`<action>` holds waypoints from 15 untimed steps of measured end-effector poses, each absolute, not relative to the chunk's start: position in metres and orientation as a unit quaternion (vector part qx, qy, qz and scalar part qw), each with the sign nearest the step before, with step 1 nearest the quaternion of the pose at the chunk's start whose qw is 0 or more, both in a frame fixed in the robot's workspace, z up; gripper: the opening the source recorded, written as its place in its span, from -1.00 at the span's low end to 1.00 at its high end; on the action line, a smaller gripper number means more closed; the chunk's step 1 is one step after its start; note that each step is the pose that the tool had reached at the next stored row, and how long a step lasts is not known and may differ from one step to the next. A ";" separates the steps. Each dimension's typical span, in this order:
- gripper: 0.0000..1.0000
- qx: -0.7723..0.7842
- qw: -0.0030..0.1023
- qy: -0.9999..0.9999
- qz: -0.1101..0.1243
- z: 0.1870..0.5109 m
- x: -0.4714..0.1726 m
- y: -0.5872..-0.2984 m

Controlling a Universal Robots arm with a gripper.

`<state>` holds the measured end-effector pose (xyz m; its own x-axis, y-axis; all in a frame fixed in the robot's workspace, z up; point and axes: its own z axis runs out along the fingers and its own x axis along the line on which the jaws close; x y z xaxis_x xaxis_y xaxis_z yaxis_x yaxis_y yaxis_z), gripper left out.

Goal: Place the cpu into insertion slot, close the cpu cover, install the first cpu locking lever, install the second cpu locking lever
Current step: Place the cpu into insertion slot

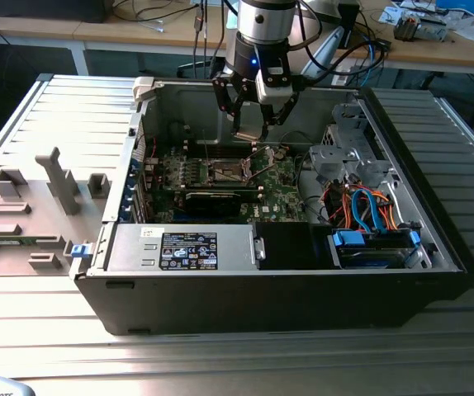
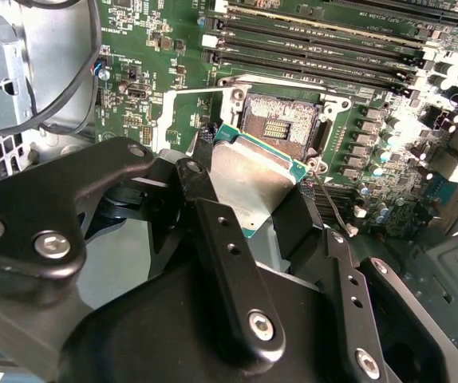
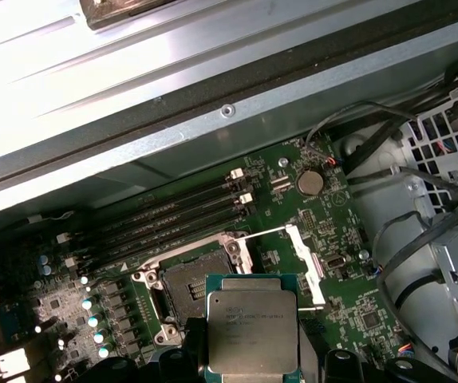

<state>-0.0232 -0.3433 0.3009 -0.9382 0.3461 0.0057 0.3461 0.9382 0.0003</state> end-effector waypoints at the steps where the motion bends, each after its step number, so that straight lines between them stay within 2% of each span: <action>1: 0.08 -0.176 0.003 -0.984 -0.001 0.301 -0.023 -0.343; 15: 0.08 -0.181 0.002 -0.984 0.001 0.301 -0.023 -0.343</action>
<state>-0.0231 -0.3433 0.3009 -0.9347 0.3555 0.0045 0.3555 0.9347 -0.0031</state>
